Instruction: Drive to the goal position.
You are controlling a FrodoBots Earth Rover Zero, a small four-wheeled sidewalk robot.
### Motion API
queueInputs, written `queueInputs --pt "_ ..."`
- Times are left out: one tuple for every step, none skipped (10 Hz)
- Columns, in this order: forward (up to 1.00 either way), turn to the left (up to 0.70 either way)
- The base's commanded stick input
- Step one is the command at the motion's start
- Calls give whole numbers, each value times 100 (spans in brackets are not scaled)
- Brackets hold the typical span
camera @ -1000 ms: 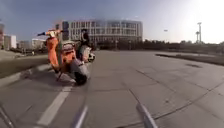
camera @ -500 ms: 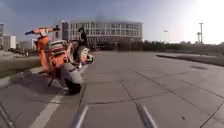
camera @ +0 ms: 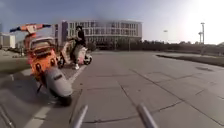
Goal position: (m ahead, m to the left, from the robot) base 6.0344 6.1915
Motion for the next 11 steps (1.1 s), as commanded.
queueInputs --pt "70 -14" --pt "70 -14" --pt "70 -14" --pt "70 -14" --pt "70 -14" --pt "70 -14" --pt "70 -14" --pt "70 -14" --pt "70 -14" --pt "70 -14" --pt "70 -14"
